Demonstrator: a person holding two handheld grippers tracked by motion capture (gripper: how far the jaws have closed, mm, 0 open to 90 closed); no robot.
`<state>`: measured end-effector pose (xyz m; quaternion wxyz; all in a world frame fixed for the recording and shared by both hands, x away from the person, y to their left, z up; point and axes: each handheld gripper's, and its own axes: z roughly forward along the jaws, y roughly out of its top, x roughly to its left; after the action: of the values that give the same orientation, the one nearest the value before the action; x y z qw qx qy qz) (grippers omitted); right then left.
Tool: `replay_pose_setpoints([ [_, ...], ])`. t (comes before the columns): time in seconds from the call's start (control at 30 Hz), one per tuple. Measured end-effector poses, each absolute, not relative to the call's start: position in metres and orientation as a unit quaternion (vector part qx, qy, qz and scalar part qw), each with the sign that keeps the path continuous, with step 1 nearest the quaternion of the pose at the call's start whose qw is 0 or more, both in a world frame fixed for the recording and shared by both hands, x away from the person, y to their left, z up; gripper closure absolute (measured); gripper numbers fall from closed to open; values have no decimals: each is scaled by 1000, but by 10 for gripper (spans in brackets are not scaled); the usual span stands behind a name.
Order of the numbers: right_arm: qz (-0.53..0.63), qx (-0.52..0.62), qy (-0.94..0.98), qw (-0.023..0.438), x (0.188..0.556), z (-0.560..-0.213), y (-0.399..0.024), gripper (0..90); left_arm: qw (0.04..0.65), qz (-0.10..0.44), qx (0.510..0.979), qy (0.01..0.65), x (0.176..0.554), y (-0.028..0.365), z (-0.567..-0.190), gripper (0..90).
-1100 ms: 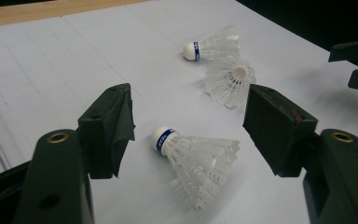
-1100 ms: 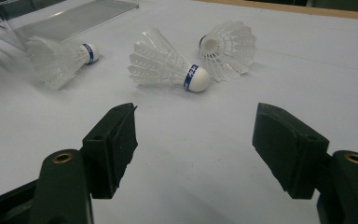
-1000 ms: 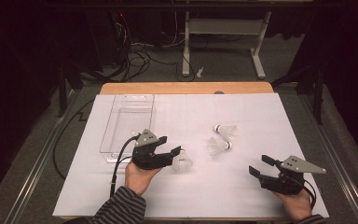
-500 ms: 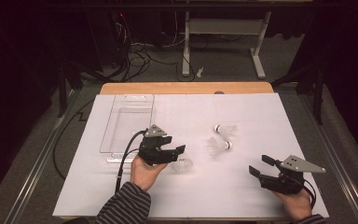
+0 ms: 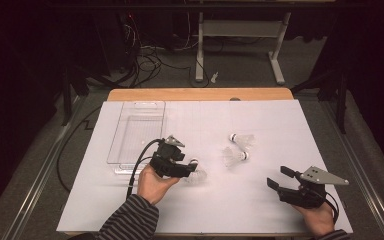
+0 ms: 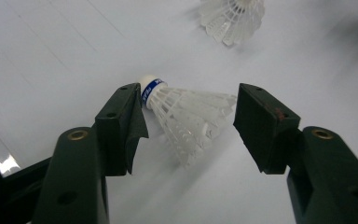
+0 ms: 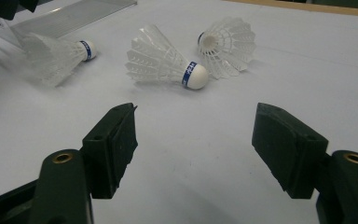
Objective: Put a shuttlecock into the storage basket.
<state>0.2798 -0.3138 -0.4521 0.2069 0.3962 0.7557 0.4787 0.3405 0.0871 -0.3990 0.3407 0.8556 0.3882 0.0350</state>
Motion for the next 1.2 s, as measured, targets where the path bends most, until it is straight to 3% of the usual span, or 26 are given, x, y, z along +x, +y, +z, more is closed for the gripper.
replay_pose_setpoints([
  [0.93, 474, 396, 758, 208, 280, -453, -314, 314, 238, 7, 890, 389, 343, 76, -411, 461],
  [1.2, 473, 397, 759, 208, 280, -453, -314, 314, 221, 5, 895, 388, 346, 70, -419, 553],
])
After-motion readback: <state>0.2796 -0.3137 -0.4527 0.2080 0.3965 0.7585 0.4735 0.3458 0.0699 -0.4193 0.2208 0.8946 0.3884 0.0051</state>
